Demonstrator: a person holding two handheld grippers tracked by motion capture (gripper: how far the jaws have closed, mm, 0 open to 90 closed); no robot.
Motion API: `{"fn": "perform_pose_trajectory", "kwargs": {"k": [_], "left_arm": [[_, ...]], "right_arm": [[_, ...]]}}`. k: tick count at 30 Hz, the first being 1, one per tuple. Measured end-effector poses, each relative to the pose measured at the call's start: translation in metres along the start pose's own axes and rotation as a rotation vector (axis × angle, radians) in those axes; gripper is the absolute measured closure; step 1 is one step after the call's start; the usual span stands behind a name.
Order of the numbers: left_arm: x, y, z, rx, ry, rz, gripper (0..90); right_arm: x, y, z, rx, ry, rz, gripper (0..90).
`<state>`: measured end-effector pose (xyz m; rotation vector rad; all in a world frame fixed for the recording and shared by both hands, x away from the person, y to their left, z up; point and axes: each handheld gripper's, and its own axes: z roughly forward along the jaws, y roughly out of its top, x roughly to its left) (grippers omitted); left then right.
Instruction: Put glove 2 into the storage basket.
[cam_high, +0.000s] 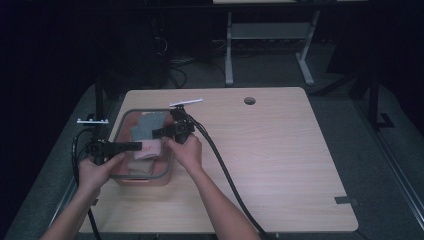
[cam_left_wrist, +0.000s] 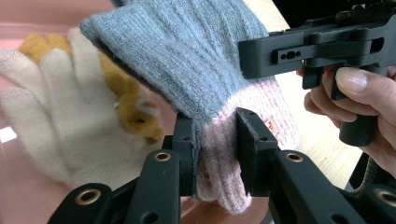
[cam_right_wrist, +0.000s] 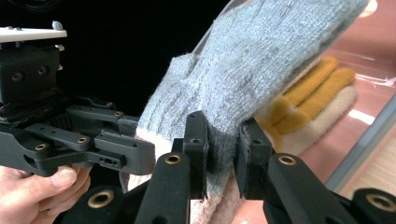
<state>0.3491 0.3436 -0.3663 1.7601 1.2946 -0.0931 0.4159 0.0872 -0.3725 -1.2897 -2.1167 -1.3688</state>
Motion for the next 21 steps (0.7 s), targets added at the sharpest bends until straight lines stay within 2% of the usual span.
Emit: {"fn": "perform_pose_trajectory", "kwargs": {"k": [11,18,21], "left_arm": [[0.011,-0.004,-0.001,0.014,0.02,-0.019,72.4],[0.013,-0.008,-0.001,0.018,0.059,-0.001,72.5],[0.015,-0.009,-0.002,0.016,0.06,-0.002,72.4]], "right_arm": [[-0.004,-0.001,0.015,0.029,0.001,0.014,75.6],[-0.006,-0.001,0.023,0.06,-0.009,0.005,74.3],[-0.005,0.0,0.024,0.061,-0.014,0.008,73.5]]}}
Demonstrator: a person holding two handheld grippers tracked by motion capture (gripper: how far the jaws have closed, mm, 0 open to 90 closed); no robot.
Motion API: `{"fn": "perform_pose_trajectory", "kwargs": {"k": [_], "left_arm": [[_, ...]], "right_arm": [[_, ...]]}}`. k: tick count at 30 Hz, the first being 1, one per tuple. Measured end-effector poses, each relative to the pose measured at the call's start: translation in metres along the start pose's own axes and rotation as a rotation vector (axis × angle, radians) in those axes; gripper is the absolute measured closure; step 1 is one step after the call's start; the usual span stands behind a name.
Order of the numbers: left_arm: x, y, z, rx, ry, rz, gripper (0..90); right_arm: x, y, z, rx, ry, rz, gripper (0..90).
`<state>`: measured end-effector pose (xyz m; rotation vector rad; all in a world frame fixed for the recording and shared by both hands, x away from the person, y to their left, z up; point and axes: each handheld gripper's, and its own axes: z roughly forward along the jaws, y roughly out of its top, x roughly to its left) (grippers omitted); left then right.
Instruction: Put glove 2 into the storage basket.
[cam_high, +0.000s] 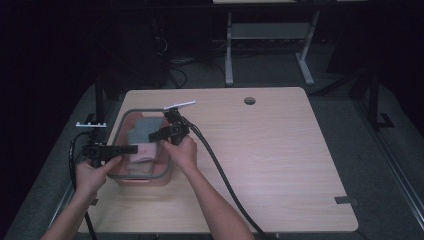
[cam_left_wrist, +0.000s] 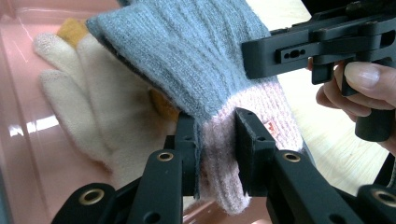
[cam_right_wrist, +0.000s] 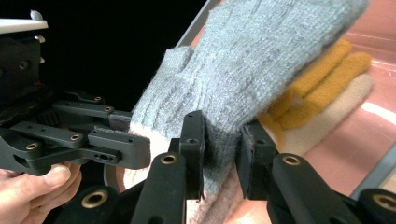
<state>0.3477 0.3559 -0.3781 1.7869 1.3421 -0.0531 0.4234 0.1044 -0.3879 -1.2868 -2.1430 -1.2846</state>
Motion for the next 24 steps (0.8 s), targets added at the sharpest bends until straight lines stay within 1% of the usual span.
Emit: {"fn": "perform_pose_trajectory", "kwargs": {"k": [4,8,9,10,11,13,14,16,18,19,20,21,22,23,24], "left_arm": [[0.003,-0.002,0.001,0.0,0.005,-0.016,72.4],[0.006,-0.005,0.003,0.003,0.014,-0.021,72.1],[0.006,-0.005,0.003,0.006,0.023,-0.016,72.1],[0.007,-0.005,0.003,0.01,0.034,-0.011,72.1],[0.008,-0.006,0.003,0.013,0.036,-0.015,72.0],[0.011,-0.007,0.004,0.026,0.052,-0.02,72.1],[0.012,-0.007,0.005,0.038,0.062,-0.024,72.1],[0.011,-0.007,0.008,0.049,0.091,-0.027,71.5],[0.01,-0.007,0.009,0.064,0.107,-0.019,70.4],[0.01,-0.006,0.009,0.071,0.12,-0.012,68.4],[0.008,-0.005,0.009,0.067,0.137,0.002,65.8],[0.006,-0.005,0.008,0.064,0.143,0.004,62.5],[0.005,-0.003,0.006,0.059,0.152,0.011,60.0],[0.003,-0.002,0.005,0.058,0.161,0.014,55.8],[0.002,0.0,0.004,0.055,0.17,0.02,54.9]], "right_arm": [[0.0,0.0,0.0,0.006,-0.006,-0.002,73.1],[0.0,-0.001,0.002,0.005,-0.028,-0.004,72.5],[0.0,-0.001,0.002,0.003,-0.03,-0.002,72.4],[0.0,-0.001,0.001,0.001,-0.039,-0.012,72.5],[0.0,-0.001,0.0,-0.004,-0.048,-0.017,72.4],[-0.001,0.0,-0.003,-0.016,-0.044,-0.007,72.1],[-0.001,0.001,-0.004,-0.015,-0.047,-0.014,72.1],[0.0,0.001,-0.005,-0.015,-0.045,-0.007,71.5],[0.0,0.001,-0.006,-0.014,-0.041,-0.008,71.1],[0.0,0.0,-0.006,-0.016,-0.042,-0.011,71.0],[0.0,0.0,-0.006,-0.02,-0.044,-0.023,71.0],[0.0,0.0,-0.007,-0.016,-0.044,-0.027,70.7],[0.001,0.0,-0.008,-0.014,-0.04,-0.015,70.6],[0.001,-0.001,-0.009,-0.018,-0.042,-0.022,70.3],[0.0,-0.001,-0.01,-0.016,-0.041,-0.022,70.3]]}}
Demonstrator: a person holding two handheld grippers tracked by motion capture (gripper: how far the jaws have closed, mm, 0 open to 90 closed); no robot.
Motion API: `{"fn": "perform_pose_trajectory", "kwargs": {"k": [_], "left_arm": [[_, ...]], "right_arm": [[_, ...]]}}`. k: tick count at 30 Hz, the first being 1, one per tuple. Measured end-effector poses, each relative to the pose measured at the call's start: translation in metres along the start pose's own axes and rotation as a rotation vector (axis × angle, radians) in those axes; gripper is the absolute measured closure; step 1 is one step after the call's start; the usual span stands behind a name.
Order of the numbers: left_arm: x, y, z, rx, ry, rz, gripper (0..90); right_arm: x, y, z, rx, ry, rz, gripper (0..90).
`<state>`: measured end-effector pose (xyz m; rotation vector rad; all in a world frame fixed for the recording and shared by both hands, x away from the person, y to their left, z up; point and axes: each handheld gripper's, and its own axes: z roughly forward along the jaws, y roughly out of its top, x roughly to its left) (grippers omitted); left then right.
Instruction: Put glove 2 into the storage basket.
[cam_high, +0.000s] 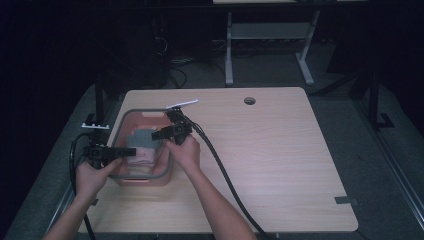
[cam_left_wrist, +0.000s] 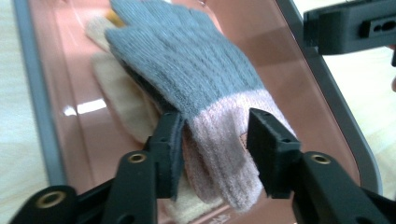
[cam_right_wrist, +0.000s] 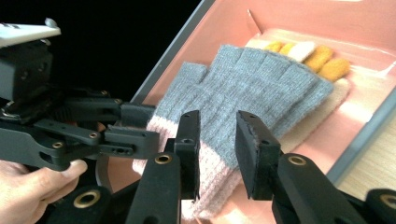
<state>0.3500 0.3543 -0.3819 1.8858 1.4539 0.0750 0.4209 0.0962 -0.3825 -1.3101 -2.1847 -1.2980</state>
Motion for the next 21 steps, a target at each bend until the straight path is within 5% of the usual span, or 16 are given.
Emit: {"fn": "perform_pose_trajectory", "kwargs": {"k": [8,13,18,21], "left_arm": [[-0.009,0.009,-0.011,-0.046,0.043,0.028,51.9],[-0.013,0.01,-0.004,-0.02,0.026,0.041,62.0],[-0.012,0.009,0.006,0.037,0.054,0.04,62.4],[-0.011,0.009,0.005,0.019,0.039,0.024,62.5]], "right_arm": [[-0.002,-0.002,-0.014,-0.025,0.003,-0.002,69.3],[-0.005,-0.004,-0.024,-0.037,0.006,0.005,68.8],[-0.008,-0.006,-0.03,-0.043,0.003,0.007,68.3],[-0.01,-0.007,-0.034,-0.046,0.007,0.011,67.9]]}}
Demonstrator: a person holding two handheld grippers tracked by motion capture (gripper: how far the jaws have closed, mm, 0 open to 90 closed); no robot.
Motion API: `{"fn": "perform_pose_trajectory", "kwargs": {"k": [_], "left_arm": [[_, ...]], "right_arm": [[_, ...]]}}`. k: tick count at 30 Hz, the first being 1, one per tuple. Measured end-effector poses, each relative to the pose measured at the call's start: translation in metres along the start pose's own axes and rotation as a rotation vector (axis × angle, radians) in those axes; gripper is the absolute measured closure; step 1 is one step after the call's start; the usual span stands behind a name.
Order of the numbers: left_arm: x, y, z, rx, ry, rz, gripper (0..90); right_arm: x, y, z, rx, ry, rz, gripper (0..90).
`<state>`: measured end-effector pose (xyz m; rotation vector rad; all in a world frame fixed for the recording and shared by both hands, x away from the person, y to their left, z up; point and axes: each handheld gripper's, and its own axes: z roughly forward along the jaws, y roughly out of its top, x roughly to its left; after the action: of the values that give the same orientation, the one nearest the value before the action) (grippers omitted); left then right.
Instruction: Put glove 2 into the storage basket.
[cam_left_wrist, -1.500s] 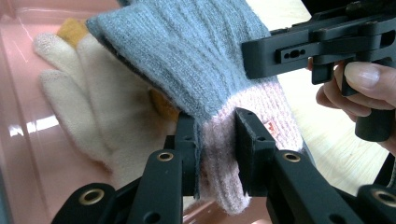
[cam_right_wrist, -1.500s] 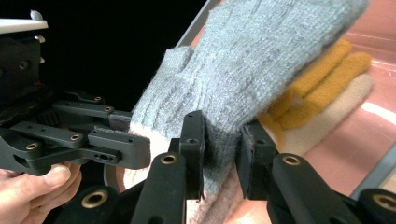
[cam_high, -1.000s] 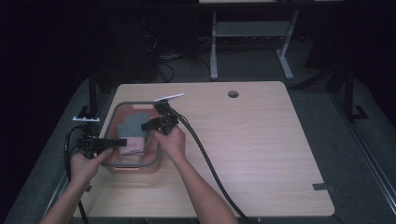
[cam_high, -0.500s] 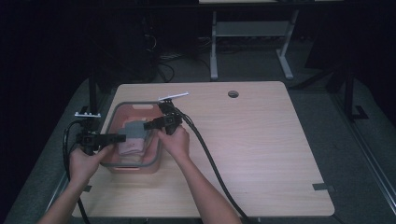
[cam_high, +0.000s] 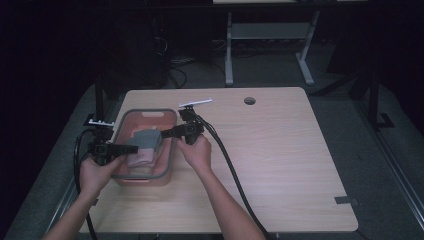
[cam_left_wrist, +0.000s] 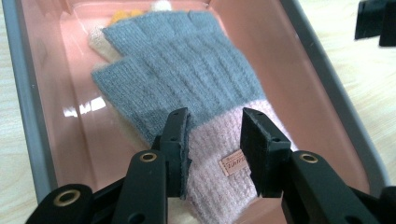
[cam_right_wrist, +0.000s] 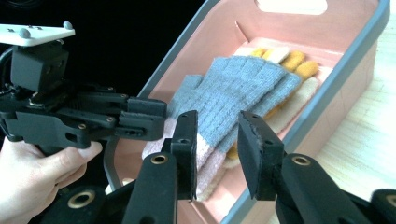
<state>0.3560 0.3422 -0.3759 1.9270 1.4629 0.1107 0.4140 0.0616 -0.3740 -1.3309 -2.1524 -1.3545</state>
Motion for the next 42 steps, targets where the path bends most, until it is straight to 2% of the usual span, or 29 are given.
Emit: {"fn": "perform_pose_trajectory", "kwargs": {"k": [5,13,22,29,36,42], "left_arm": [[-0.006,0.003,-0.006,-0.034,-0.012,0.013,61.8],[-0.019,0.009,-0.007,-0.068,-0.062,0.025,57.7],[-0.028,0.011,-0.001,-0.074,-0.11,0.028,51.9],[-0.035,0.012,0.003,-0.076,-0.124,0.033,47.9],[-0.043,0.014,0.004,-0.091,-0.143,0.043,44.7],[-0.048,0.017,0.006,-0.098,-0.151,0.05,42.9]], "right_arm": [[-0.004,-0.003,-0.004,-0.003,0.0,0.006,67.1],[-0.01,-0.005,-0.017,-0.013,0.004,0.014,62.9],[-0.021,-0.009,-0.036,-0.029,-0.002,0.024,57.2],[-0.027,-0.009,-0.051,-0.05,0.003,0.034,51.5],[-0.035,-0.01,-0.071,-0.107,0.017,0.061,49.0],[-0.04,-0.011,-0.079,-0.109,0.005,0.066,47.5]]}}
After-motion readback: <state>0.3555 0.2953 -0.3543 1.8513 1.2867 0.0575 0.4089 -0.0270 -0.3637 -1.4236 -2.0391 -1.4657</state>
